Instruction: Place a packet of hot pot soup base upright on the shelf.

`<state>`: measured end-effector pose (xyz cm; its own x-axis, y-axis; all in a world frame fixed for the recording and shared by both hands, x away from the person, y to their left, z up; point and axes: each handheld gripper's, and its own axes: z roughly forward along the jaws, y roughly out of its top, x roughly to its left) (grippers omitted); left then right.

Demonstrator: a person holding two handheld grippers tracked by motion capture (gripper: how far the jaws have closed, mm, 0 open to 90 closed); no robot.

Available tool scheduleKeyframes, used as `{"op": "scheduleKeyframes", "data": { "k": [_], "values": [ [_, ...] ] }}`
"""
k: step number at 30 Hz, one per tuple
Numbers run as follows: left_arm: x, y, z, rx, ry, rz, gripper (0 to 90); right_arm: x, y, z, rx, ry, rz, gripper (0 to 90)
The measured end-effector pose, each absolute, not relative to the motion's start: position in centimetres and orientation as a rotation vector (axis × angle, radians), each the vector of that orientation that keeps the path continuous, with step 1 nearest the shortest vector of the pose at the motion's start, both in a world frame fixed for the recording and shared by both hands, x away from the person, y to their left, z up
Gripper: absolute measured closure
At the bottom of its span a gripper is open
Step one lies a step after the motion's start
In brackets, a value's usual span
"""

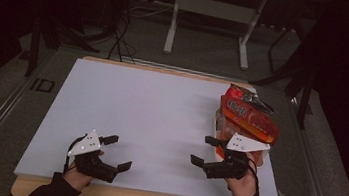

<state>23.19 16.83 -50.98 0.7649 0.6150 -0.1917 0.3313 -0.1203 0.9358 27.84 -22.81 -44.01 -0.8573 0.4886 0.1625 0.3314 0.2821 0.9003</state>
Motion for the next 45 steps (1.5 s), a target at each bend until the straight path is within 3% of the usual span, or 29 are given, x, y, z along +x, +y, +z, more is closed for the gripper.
{"op": "scheduleKeyframes", "data": {
  "k": [27,45],
  "values": [
    [23.0,16.8,-51.0,1.737,0.727,0.294,0.0,26.1,-24.4,-48.0,0.8,2.451,1.5,13.2],
    [22.8,16.3,-51.5,1.772,0.694,0.318,0.0,25.8,-23.7,-48.5,0.716,2.457,1.416,13.4]
  ]
}}
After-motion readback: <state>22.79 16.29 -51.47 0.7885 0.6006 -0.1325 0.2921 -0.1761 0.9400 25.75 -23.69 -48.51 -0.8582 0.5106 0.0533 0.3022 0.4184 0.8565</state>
